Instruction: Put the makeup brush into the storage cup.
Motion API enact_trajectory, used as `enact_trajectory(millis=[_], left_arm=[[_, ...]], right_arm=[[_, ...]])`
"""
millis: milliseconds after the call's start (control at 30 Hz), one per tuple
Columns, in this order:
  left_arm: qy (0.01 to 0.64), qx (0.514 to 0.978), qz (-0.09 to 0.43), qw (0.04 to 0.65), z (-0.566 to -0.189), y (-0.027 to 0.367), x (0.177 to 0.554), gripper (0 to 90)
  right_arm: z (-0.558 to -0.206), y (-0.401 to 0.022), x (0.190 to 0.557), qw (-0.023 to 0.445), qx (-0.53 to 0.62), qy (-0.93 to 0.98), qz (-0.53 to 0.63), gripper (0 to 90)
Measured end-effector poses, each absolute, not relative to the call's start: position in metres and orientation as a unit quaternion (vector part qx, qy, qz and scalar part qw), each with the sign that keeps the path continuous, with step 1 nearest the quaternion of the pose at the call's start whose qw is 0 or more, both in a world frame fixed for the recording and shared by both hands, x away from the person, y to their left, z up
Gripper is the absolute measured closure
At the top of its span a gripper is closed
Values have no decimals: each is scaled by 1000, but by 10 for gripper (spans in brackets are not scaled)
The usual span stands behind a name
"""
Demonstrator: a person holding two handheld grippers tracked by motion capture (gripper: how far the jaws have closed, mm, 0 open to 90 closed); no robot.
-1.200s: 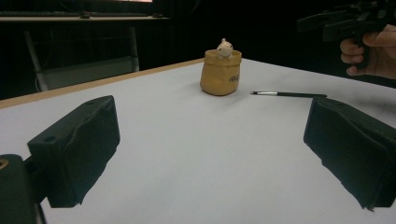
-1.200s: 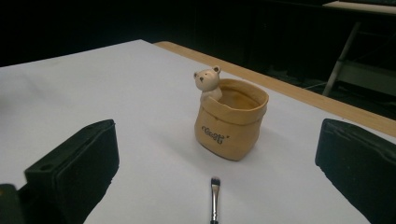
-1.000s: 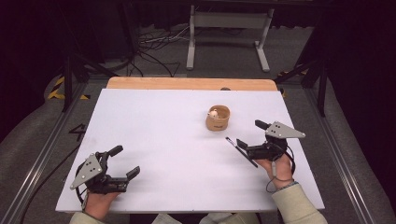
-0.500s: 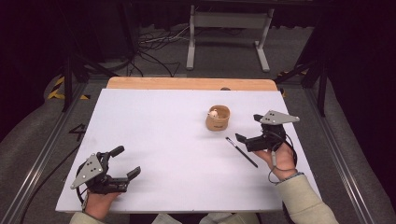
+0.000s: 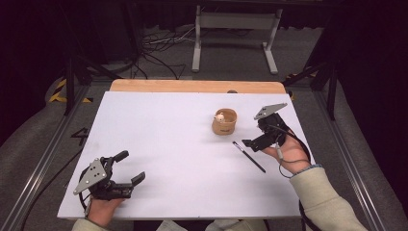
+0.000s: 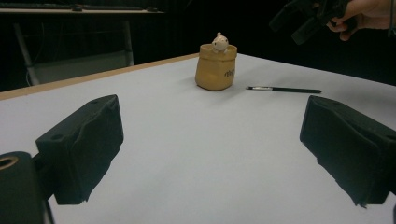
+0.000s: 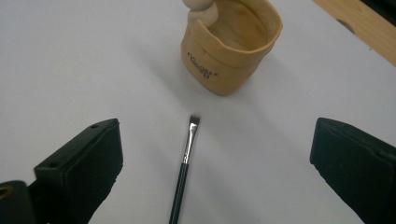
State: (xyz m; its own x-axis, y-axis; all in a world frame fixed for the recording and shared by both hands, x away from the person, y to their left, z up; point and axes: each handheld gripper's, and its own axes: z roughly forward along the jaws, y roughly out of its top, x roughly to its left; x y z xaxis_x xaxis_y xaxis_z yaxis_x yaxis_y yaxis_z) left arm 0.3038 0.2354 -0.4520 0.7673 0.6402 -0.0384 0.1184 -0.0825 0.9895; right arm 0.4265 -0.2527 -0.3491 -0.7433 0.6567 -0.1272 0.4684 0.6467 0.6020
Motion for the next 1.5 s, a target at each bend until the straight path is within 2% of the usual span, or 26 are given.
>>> enact_trajectory(millis=[900,1300,1500], left_arm=[[266,710,209,618,-453,234,305,68],[267,709,210,618,-453,235,305,69],[267,707,209,620,-453,235,305,69]], right_arm=[[-336,-231,452,125,285,943,118,39],[-355,-224,457,92,279,953,75,73],[-369,-221,457,87,278,955,63,129]])
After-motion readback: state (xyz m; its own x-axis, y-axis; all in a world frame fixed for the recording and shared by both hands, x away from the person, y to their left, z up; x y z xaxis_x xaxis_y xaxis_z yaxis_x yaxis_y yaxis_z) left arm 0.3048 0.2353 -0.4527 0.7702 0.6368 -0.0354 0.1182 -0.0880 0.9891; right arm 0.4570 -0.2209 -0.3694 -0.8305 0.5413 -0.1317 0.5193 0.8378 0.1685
